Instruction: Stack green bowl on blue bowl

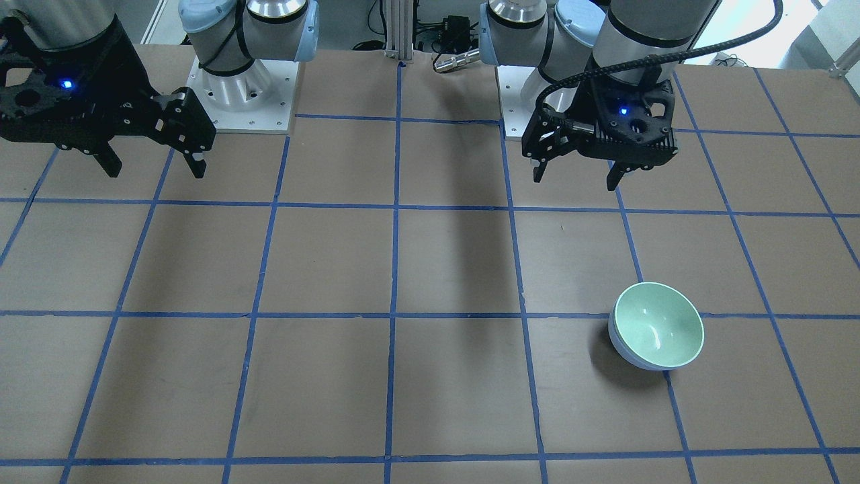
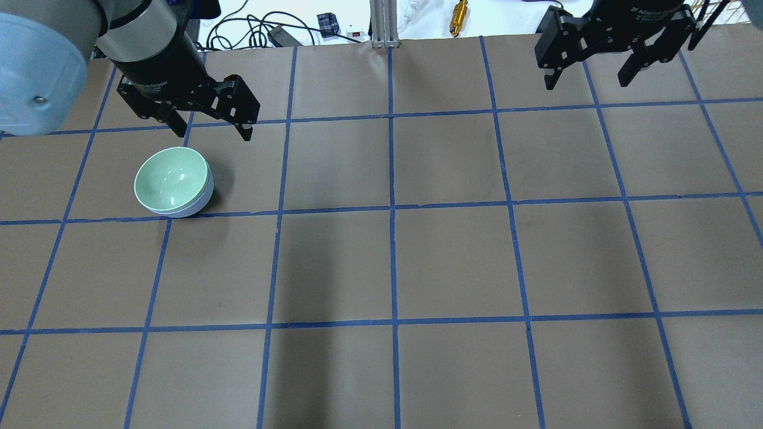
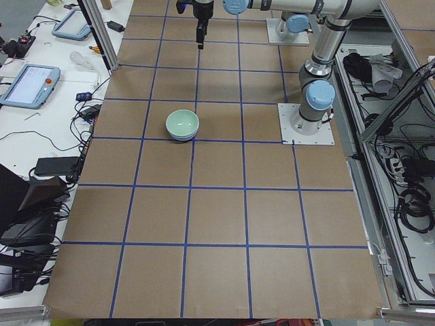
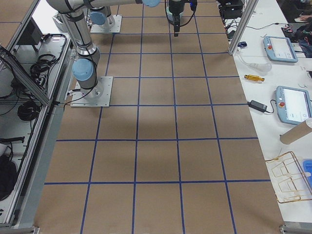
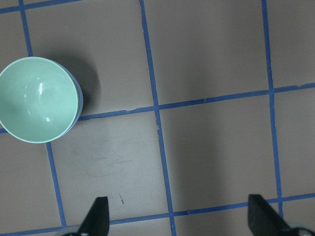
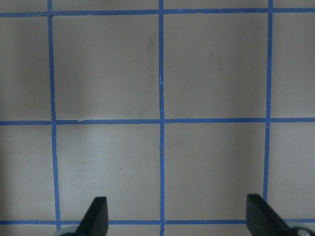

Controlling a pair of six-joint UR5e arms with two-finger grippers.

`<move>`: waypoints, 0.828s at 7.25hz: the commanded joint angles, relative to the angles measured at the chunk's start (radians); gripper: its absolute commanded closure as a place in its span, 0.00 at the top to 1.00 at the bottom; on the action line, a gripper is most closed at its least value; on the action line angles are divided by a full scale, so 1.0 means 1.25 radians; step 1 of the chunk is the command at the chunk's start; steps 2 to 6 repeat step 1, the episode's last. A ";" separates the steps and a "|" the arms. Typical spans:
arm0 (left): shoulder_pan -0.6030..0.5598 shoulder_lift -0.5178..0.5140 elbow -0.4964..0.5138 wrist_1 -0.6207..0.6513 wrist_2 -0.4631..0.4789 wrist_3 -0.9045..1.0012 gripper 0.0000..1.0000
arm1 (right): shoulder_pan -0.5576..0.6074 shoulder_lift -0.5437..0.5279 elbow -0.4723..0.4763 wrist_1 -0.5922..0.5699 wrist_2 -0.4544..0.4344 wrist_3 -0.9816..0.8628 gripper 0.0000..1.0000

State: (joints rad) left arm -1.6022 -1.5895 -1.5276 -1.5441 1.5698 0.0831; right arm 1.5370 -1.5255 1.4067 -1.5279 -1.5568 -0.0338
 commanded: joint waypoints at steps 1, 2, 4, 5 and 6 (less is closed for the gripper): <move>0.015 -0.001 0.005 0.000 -0.002 -0.001 1.00 | 0.000 0.001 0.000 0.000 0.000 0.000 1.00; 0.015 -0.001 0.005 0.000 -0.002 -0.001 1.00 | 0.000 0.001 0.000 0.000 0.000 0.000 1.00; 0.015 -0.001 0.005 0.000 -0.002 -0.001 1.00 | 0.000 0.001 0.000 0.000 0.000 0.000 1.00; 0.015 -0.001 0.005 0.000 -0.002 -0.001 1.00 | 0.000 0.001 0.000 0.000 0.000 0.000 1.00; 0.015 -0.001 0.005 0.000 -0.002 -0.001 1.00 | 0.000 0.001 0.000 0.000 0.000 0.000 1.00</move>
